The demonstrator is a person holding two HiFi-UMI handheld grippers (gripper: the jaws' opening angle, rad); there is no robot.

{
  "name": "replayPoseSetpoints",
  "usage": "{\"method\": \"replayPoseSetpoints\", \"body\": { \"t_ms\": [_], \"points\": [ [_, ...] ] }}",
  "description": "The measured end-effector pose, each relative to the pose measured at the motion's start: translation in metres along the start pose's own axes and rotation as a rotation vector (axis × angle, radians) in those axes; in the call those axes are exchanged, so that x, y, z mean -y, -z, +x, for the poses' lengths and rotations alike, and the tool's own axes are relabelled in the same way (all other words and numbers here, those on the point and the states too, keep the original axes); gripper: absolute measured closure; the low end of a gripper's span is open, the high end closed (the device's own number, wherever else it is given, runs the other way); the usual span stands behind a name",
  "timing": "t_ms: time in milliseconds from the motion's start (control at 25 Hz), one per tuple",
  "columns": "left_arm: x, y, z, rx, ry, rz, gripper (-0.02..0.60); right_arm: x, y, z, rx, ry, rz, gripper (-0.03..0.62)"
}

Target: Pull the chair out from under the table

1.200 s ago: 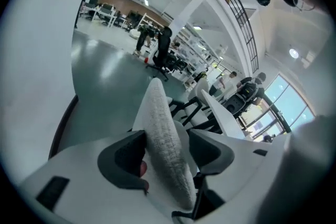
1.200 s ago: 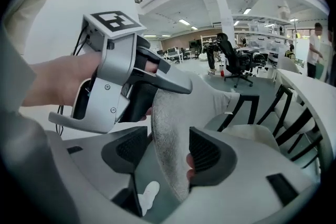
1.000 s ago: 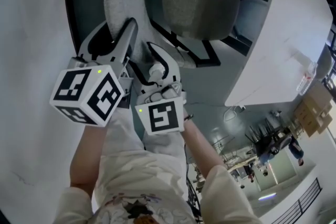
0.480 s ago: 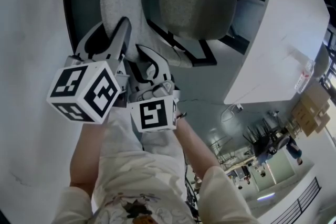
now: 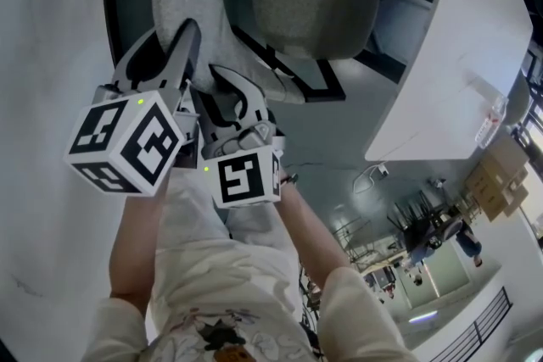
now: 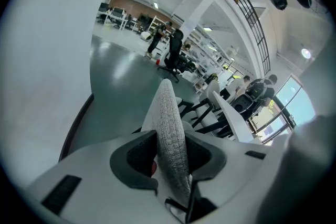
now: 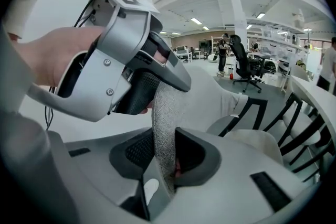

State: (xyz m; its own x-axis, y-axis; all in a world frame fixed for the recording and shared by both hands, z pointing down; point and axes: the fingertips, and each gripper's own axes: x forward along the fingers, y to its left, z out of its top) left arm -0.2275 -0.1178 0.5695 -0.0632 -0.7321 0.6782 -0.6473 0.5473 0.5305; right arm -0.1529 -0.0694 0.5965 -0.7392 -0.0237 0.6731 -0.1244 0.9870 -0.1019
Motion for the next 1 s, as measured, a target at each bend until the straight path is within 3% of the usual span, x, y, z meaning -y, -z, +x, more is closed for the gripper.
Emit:
{"method": "replayPoseSetpoints", "body": {
  "t_ms": [240, 680, 1000],
  "points": [
    [-0.040, -0.011, -0.044, 0.022, -0.026, -0.015, 0.454, -0.054, -0.024, 0.012, 0.030, -0.057, 0.001, 0.488],
    [-0.064, 0.007, -0.047, 0.029, -0.055, -0.036, 0.460, -0.073, -0.007, 0.025, 0.043, -0.093, 0.023, 0.487],
    [-0.096, 0.010, -0.078, 0.026, -0.069, -0.077, 0.460, -0.115, -0.013, 0.033, 0.042, -0.130, 0.015, 0.485]
  ]
}}
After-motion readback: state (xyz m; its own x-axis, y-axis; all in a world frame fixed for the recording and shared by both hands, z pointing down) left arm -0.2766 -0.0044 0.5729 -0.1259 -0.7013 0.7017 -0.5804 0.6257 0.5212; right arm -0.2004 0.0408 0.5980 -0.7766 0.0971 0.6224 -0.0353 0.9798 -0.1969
